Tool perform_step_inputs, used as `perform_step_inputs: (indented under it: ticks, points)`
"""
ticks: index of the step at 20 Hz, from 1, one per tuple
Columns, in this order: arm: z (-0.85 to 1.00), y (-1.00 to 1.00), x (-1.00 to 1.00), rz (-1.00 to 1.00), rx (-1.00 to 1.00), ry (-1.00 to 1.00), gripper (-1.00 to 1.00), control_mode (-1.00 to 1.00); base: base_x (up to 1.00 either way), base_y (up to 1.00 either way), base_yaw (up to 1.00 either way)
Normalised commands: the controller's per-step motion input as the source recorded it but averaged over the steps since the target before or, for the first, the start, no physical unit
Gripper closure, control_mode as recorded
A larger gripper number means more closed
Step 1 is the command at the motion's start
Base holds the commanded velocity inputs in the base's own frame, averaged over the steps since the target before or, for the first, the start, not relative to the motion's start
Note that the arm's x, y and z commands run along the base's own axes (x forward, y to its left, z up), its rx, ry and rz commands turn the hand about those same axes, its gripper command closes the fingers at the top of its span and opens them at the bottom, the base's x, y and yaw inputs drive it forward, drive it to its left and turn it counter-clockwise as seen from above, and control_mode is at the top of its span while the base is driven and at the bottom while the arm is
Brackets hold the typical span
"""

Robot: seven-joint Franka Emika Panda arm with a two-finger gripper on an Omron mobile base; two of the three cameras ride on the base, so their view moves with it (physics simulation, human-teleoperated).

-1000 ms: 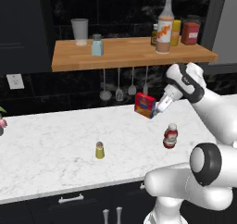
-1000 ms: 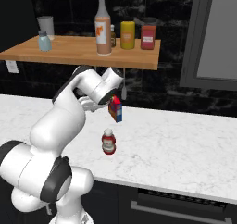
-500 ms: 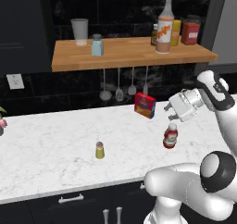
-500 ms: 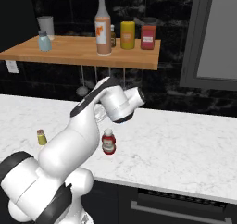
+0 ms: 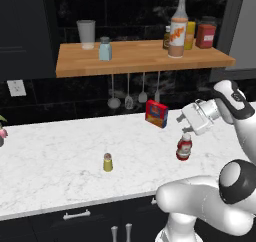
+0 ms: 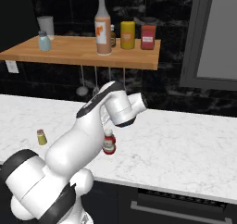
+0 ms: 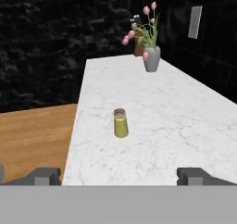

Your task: Put the shaker and condiment bottle from the counter next to their counterparts in the cabinet.

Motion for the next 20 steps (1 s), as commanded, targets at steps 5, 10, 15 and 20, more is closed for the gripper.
perform_step_inputs:
  ticks: [5, 10, 15, 20]
  points:
    - [0.0, -0.24, 0.15, 0.06, 0.0, 0.13, -1.0, -1.0, 0.0, 0.0, 0.0]
    - [0.0, -0.54, 0.26, 0.07, 0.0, 0.13, -1.0, -1.0, 0.0, 0.0, 0.0]
    - [-0.12, -0.59, 0.0, 0.1, -0.01, 0.01, -1.0, -1.0, 0.0, 0.0, 0.0]
    - [-0.21, -0.65, 0.0, 0.28, 0.0, 0.0, -1.0, -1.0, 0.0, 0.0, 0.0]
